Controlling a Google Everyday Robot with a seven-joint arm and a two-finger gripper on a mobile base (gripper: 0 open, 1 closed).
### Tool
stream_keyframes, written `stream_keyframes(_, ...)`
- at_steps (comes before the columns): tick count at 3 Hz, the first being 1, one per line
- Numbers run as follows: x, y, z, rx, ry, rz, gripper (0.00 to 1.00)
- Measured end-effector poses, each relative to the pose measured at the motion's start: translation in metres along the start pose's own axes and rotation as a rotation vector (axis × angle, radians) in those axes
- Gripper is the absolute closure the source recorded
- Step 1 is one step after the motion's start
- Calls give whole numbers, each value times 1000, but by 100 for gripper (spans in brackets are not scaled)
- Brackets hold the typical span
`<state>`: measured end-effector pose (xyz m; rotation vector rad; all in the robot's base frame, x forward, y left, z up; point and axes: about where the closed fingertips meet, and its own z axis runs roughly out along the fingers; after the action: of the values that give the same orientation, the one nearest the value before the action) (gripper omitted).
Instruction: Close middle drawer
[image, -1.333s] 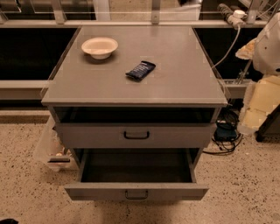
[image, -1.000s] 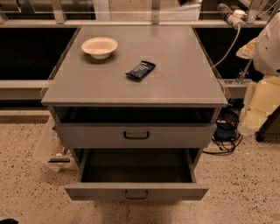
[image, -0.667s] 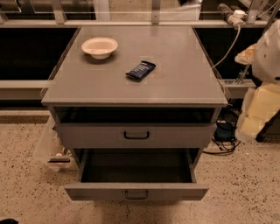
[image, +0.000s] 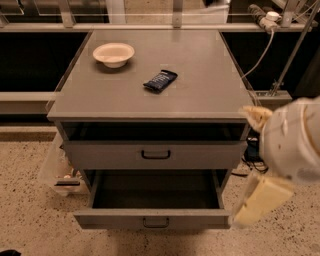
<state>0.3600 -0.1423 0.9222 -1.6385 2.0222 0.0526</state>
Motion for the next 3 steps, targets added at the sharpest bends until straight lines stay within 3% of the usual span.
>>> stream_keyframes(1,5,42,62,-33,-130,64,0)
stream_keyframes(2,38,85,148,-121,-274,294,0)
stream_keyframes(3,67,114,195,-172,-287,394,0)
